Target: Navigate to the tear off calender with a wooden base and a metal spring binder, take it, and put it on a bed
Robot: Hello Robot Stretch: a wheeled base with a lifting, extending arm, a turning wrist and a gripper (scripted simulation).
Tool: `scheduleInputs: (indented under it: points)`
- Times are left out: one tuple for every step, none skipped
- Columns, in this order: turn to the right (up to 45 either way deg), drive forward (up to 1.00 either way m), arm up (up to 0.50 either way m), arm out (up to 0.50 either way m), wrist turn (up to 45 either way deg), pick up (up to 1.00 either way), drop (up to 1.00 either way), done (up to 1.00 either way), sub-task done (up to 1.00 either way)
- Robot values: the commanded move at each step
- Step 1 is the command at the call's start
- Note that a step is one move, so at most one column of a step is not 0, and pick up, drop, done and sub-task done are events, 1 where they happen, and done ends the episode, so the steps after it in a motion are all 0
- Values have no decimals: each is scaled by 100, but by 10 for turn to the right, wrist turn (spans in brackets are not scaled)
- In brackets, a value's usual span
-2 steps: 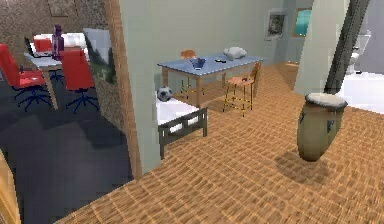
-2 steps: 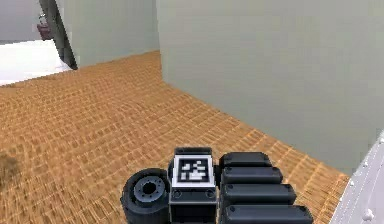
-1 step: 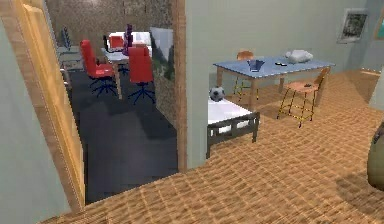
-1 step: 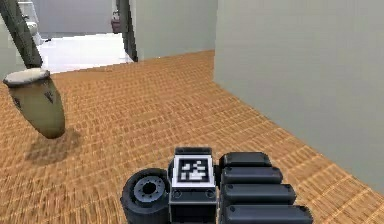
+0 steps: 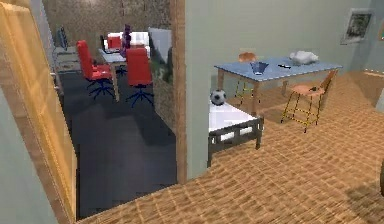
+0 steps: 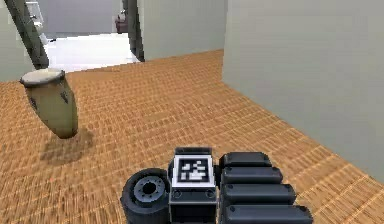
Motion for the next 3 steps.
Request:
scheduleInputs:
  points:
    - [270,0,0,0,0,0,0,0,0]
    - [0,100,0,0,0,0,0,0,0]
    - [0,50,0,0,0,0,0,0,0]
